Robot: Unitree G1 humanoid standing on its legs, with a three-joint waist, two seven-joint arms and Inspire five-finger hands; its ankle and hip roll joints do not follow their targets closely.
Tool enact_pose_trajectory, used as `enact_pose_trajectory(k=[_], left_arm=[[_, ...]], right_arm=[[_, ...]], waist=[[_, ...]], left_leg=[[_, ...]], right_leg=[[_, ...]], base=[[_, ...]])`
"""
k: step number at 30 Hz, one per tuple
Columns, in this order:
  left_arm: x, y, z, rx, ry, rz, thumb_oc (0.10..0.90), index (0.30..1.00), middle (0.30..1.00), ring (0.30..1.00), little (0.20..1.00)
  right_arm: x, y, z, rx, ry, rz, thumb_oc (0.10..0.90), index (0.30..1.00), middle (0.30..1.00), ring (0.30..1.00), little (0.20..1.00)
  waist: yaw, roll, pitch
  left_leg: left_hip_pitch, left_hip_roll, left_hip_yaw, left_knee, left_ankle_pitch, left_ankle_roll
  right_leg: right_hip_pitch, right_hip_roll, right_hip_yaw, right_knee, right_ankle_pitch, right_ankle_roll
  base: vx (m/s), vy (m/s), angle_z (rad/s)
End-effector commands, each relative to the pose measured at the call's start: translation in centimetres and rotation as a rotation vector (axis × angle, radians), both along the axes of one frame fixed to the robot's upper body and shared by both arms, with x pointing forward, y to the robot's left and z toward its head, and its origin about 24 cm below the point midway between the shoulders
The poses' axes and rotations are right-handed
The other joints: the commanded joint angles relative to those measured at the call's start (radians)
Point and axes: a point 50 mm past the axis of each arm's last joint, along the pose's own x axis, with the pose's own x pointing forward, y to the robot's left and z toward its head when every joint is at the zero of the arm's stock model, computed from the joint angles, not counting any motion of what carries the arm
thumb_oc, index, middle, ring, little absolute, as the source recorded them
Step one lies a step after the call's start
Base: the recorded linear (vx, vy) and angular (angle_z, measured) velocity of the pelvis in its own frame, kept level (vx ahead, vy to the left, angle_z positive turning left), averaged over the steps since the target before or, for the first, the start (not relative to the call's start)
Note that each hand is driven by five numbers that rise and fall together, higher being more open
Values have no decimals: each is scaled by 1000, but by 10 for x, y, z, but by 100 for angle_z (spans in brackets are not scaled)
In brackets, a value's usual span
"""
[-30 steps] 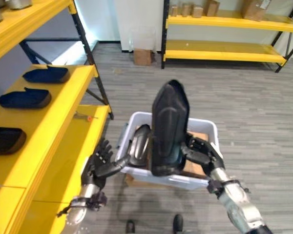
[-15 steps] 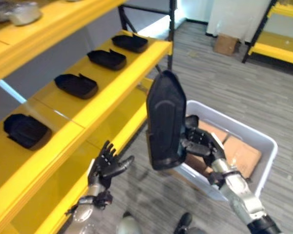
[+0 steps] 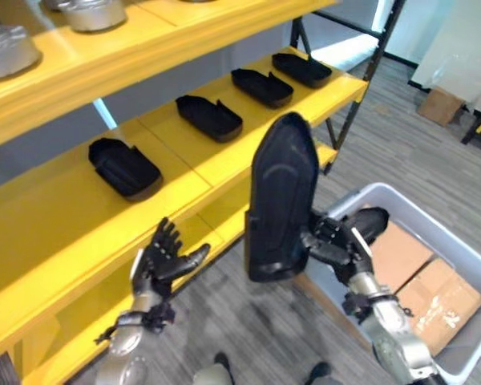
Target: Move parts from the plastic box to the shelf.
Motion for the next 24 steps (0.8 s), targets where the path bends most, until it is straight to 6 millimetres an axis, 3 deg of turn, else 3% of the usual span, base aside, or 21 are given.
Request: enact_pose_trajectory(k=[1,8,11,12,13,14,15,16,18,19,24], left_arm=[[6,1,43,89,-231,-40,900,1000,1000,1000,1000],[8,6,52,131,-262,-14,900,1000,1000,1000,1000],[12,4,51,151,-257,-19,900,1000,1000,1000,1000],[13,3,49,155,-252,-23,900,1000,1000,1000,1000],[14,1,48,149,-247,-30,900,1000,1000,1000,1000],[13,1,46,145,-242,-36,900,1000,1000,1000,1000],[12,-2,43,148,-229,-65,900,1000,1000,1000,1000],[10,-4,42,153,-223,-73,900,1000,1000,1000,1000],[10,-5,41,147,-223,-73,900,1000,1000,1000,1000],[10,-6,40,136,-221,-68,900,1000,1000,1000,1000],[8,-8,36,104,-217,-64,900,1000,1000,1000,1000]], right_arm=[[16,6,64,61,-332,35,400,300,300,300,300],[19,10,62,87,-317,27,400,300,300,300,300],[15,9,58,96,-303,14,400,300,300,300,300],[13,9,56,103,-297,18,400,300,300,300,300],[11,8,56,108,-297,25,400,300,300,300,300],[8,7,54,105,-285,35,400,300,300,300,300],[6,7,52,111,-270,56,400,300,300,300,300],[5,5,50,119,-263,63,400,300,300,300,300],[4,4,49,120,-260,62,400,300,300,300,300],[3,3,49,123,-259,61,400,300,300,300,300],[0,-2,49,109,-261,60,400,300,300,300,300]], waist=[[14,15,-102],[44,-2,-98],[23,1,-94],[1,8,-94],[-40,14,-94],[-58,21,-85],[-94,31,-73],[-109,16,-71],[-115,10,-75],[-123,2,-79],[-118,-4,-103]], left_leg=[[27,-25,-35,-80,-3,33],[-14,-102,-85,-22,-49,77],[-2,-137,-119,-27,-62,104],[11,-144,-134,-48,-56,111],[9,-156,-163,-79,-14,119],[25,-159,-183,-91,-5,119],[47,-157,-223,-126,16,121],[59,-172,-234,-143,22,122],[65,-179,-241,-146,22,119],[63,-188,-253,-137,19,111],[72,-179,-263,-141,22,86]], right_leg=[[9,-40,16,33,-8,125],[34,-109,-7,60,51,157],[16,-129,83,140,85,153],[-22,-101,190,160,82,137],[-96,-30,357,167,73,95],[-128,29,449,177,50,87],[-187,187,570,208,-72,51],[-218,288,564,167,-115,30],[-219,312,567,142,-116,24],[-207,328,599,112,-120,22],[-124,337,614,0,-110,13]], base=[[51,192,33],[38,167,36],[79,172,55],[5,120,68],[20,115,60],[70,97,95],[164,22,110],[123,-12,114],[68,-67,43],[90,-91,15],[61,-113,27]])
